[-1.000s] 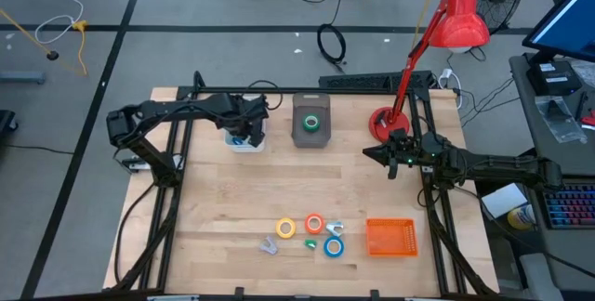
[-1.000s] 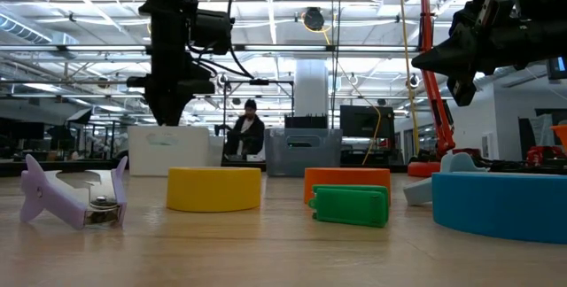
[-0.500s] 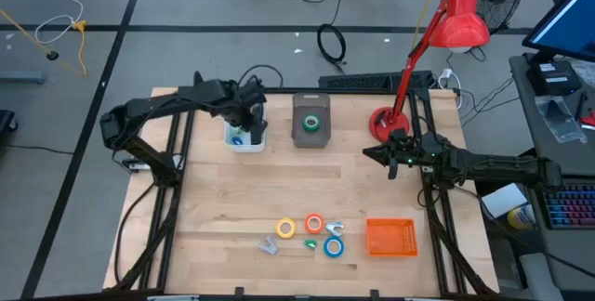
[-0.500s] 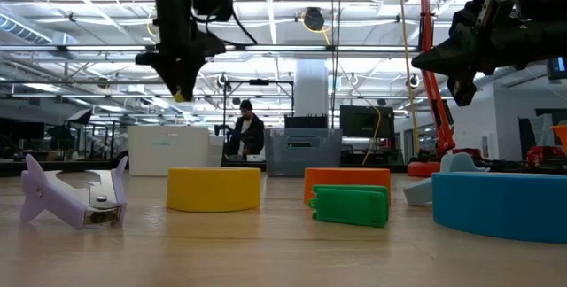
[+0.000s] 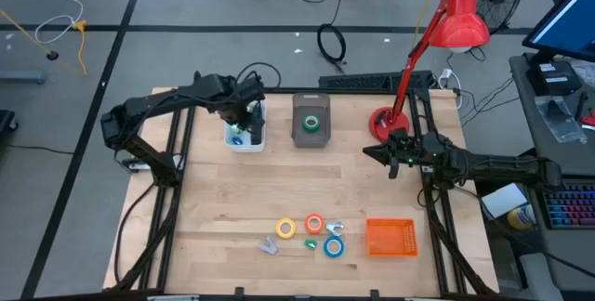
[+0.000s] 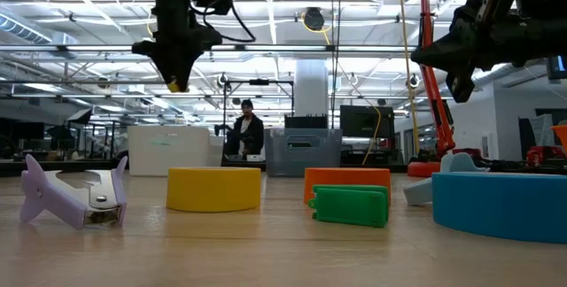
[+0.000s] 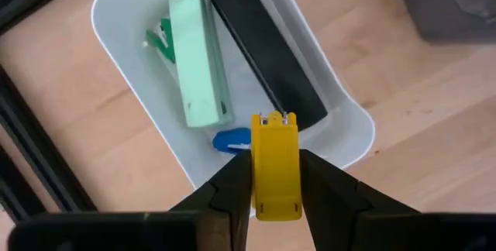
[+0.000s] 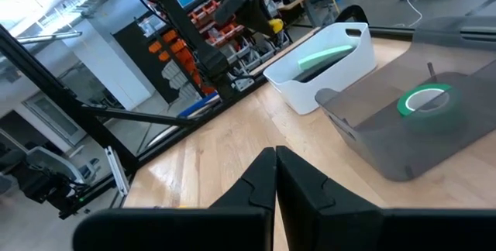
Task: Pick and place Stapler, Stapler remover, tape
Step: Put the small yellow stapler into the white bin
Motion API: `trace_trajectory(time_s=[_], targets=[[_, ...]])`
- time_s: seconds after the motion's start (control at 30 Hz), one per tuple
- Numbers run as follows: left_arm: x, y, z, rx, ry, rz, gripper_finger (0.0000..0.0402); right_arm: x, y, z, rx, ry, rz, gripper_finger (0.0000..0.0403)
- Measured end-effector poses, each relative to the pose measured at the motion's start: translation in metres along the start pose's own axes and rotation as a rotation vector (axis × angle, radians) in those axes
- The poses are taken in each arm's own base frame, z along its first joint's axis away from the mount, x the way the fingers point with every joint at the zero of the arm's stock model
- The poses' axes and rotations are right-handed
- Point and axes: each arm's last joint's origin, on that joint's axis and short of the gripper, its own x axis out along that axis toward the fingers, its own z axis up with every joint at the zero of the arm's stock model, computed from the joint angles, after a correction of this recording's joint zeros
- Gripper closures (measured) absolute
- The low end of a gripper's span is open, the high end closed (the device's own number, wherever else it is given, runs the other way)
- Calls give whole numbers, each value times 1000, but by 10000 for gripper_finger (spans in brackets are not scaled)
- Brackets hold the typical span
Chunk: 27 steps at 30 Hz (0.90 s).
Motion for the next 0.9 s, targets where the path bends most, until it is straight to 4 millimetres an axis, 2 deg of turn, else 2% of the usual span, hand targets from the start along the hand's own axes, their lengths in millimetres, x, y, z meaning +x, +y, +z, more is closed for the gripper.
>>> trace_trajectory(time_s=[0.5, 0.6, 0.9], targets=[[0, 0, 0, -39, -8, 9, 284, 0, 0, 0, 0, 0, 0, 399], [0, 0, 0, -17, -11, 13, 257, 0, 0, 0, 0, 0, 0, 399], [0, 0, 0, -13, -11, 13, 138, 0, 0, 0, 0, 0, 0, 399]])
